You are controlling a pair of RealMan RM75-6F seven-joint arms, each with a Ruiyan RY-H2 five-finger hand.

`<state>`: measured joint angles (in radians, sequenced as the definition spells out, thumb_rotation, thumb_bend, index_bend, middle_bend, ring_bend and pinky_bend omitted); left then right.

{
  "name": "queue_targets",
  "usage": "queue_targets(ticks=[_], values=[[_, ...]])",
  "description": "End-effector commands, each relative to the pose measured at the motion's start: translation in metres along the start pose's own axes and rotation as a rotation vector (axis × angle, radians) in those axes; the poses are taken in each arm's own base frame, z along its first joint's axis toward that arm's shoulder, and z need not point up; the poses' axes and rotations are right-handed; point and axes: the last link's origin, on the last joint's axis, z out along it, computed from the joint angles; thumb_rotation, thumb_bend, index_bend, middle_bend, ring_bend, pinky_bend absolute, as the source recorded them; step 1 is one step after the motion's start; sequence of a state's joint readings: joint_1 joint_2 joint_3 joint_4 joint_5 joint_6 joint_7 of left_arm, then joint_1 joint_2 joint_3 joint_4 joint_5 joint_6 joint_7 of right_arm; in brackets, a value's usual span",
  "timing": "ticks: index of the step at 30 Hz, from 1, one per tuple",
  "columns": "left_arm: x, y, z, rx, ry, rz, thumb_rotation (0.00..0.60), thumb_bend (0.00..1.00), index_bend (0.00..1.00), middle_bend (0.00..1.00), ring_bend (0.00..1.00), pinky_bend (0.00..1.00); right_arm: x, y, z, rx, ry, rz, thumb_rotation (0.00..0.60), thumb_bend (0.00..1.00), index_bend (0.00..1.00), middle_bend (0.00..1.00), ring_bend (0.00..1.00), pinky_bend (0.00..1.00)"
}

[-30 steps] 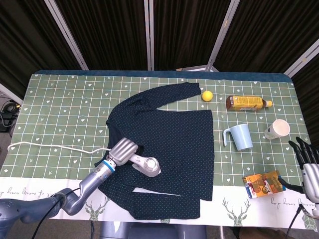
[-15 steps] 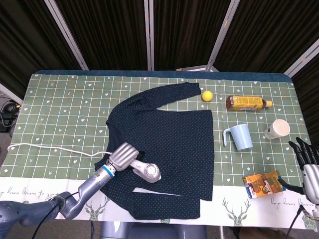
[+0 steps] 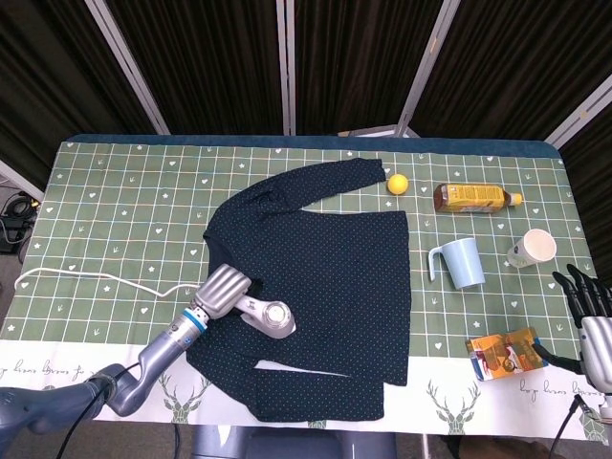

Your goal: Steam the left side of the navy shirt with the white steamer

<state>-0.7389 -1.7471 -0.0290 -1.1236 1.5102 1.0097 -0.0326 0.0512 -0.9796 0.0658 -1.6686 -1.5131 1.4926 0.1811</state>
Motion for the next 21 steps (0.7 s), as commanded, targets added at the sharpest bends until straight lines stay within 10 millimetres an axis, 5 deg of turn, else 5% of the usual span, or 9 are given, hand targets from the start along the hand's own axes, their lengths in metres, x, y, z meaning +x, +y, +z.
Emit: queue_targets(ticks=[1, 12, 21], values=[[0.002, -0.006, -0.002, 0.015, 0.006, 0.002, 0.6, 0.56, 0.92, 0.86, 0.77, 1.0, 0.0, 0.0, 0.0, 0.0, 0.0, 0.0, 0.6, 0.0, 0.0, 0.0, 0.0, 0.0], [0.006, -0.034, -0.014, 0.073, 0.013, 0.007, 0.6, 0.56, 0.92, 0.86, 0.77, 1.0, -0.001, -0.002, -0.001, 0.005, -0.004, -0.002, 0.6, 0.0, 0.0, 0.0, 0.0, 0.0], [0.003, -0.03, -0.016, 0.067, 0.005, -0.031, 0.6, 0.57, 0.92, 0.86, 0.77, 1.0, -0.001, -0.002, -0.001, 0.007, -0.005, -0.003, 0.6, 0.0, 0.0, 0.0, 0.0, 0.0]])
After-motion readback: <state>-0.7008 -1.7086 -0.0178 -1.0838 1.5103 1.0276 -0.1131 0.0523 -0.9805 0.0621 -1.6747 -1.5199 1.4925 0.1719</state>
